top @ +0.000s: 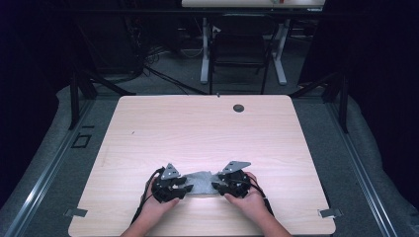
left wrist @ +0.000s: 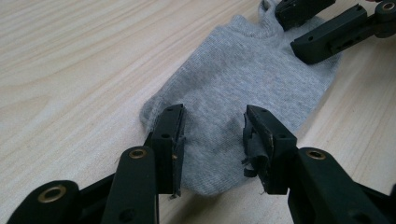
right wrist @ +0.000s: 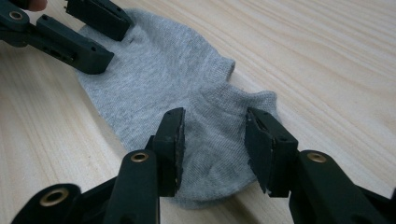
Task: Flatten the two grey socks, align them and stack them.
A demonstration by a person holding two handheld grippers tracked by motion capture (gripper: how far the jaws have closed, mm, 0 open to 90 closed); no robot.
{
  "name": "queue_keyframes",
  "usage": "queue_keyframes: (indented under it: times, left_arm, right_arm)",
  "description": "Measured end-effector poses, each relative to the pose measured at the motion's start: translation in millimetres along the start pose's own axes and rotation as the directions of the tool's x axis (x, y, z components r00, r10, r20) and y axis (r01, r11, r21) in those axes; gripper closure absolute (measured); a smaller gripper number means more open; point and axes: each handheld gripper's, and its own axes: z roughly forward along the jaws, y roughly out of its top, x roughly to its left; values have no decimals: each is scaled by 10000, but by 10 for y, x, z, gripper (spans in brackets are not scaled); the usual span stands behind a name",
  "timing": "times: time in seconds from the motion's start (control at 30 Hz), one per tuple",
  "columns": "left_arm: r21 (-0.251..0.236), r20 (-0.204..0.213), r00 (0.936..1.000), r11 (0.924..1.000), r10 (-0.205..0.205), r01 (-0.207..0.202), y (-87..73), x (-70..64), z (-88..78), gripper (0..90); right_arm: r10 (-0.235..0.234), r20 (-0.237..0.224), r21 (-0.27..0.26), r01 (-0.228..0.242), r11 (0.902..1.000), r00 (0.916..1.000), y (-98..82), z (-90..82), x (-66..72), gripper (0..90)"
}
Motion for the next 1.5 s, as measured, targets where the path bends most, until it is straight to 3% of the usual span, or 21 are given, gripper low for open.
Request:
queue_keyframes:
  times: [0.4,0.53,0.8,0.93,1.07,1.37,1.5]
  left_arm:
    - [-203,82,10000,9998,-32,34,33,-38,-71,539]
    - [-400,70,10000,9992,15,-12,89,-71,-170,511]
    - [-675,164,9998,9977,107,-96,95,-108,-342,453]
    - [-729,194,9996,9971,-198,212,48,-106,-470,410]
    - [-780,75,9997,9966,-242,247,1,-86,-580,401]
    - [-656,-243,9992,9974,-329,313,-144,-31,-749,401]
    - [-657,-341,9976,9962,-599,576,-242,-8,-799,402]
  right_arm:
    - [-220,56,-95,220,9997,9997,89,-103,57,552]
    - [-292,124,-352,296,9989,9995,126,-187,90,536]
    - [-432,448,-359,449,9983,9981,115,-394,126,473]
    - [-95,349,-620,117,9980,9993,66,-511,135,408]
    - [-5,488,-770,42,9970,9988,-7,-632,132,350]
    - [130,716,-673,-82,9977,9973,-170,-788,127,348]
    - [82,731,-620,-37,9981,9973,-236,-803,134,348]
